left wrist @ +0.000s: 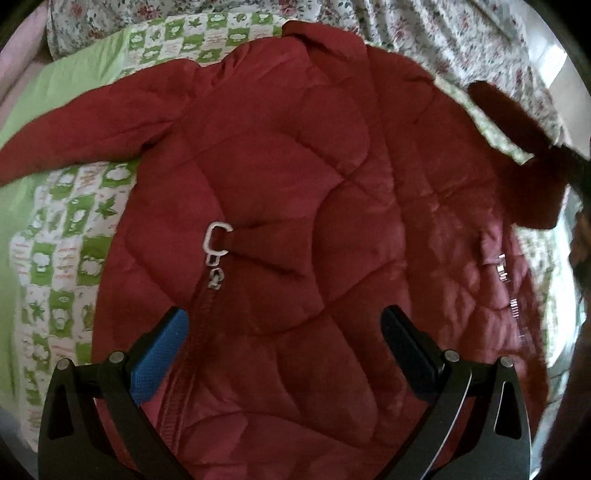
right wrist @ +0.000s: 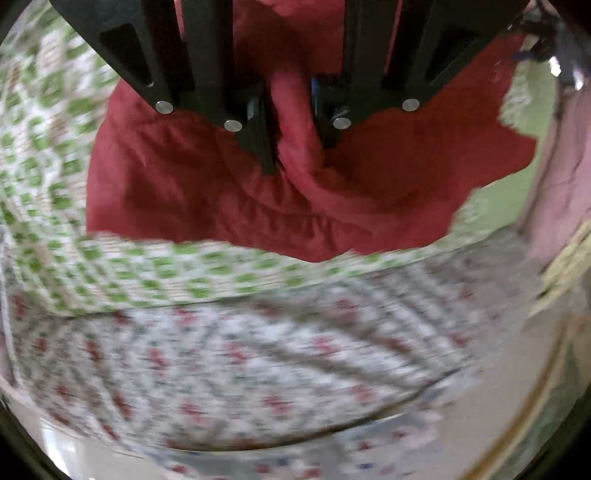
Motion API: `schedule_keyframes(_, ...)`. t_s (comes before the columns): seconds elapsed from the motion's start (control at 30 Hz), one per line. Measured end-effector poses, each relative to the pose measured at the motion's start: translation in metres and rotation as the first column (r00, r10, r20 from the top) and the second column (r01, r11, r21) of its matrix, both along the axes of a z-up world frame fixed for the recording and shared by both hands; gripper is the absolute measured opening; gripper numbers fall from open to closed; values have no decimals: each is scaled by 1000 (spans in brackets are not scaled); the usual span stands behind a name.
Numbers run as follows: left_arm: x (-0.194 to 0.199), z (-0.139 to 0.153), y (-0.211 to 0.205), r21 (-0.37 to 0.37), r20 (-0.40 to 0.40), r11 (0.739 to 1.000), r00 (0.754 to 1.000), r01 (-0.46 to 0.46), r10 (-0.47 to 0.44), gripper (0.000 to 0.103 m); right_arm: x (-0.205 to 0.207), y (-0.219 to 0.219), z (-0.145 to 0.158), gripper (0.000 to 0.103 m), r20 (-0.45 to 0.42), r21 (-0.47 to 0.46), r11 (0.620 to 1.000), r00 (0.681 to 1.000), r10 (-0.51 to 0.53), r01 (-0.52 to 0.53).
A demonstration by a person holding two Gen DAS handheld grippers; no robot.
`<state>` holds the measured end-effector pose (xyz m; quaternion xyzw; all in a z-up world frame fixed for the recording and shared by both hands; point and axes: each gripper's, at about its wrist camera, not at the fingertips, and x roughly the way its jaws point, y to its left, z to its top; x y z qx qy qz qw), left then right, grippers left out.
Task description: Fold large clothes
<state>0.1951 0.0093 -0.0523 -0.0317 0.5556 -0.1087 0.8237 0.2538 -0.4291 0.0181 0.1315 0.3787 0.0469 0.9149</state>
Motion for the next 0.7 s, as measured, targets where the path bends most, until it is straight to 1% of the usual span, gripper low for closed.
schedule_keyframes(0.13, 10, 9, 8, -145, -21, 989, 1000, -5, 2, 103, -16, 66, -9, 16, -10, 9, 989, 989, 148, -148)
schedule_keyframes(0.27, 31, 18, 14, -263, -29, 965, 1000, -5, -3, 103, -19, 124, -28, 16, -51, -76, 963, 965, 256, -259)
schedule_keyframes(0.37, 49, 22, 11, -359, -47, 933, 999, 0, -18, 103, -20, 148, -37, 16, -57, -104, 947, 952, 300, -304)
schedule_keyframes(0.5, 79, 16, 6, -452, -77, 892, 997, -7, -31, 103, -31, 176, -47, 20, -69, -137, 918, 928, 367, -373)
schedule_keyframes(0.53, 90, 12, 2, -481, -87, 877, 995, -6, -41, 103, -32, 179, -50, 21, -74, -142, 914, 924, 374, -381)
schedule_keyframes(0.57, 94, 12, -1, -495, -91, 869, 995, -4, -48, 103, -32, 180, -52, 21, -78, -142, 912, 923, 378, -385)
schedule_keyframes(0.63, 111, 0, -12, -519, -128, 855, 989, -8, -69, 103, -32, 184, -58, 21, -87, -131, 911, 920, 383, -391)
schedule_keyframes(0.67, 119, -6, -16, -531, -145, 848, 986, -11, -78, 100, -32, 183, -60, 21, -88, -123, 912, 920, 383, -391)
schedule_keyframes(0.7, 124, -10, -22, -550, -156, 835, 983, -8, -93, 96, -32, 183, -61, 21, -89, -119, 912, 919, 384, -393)
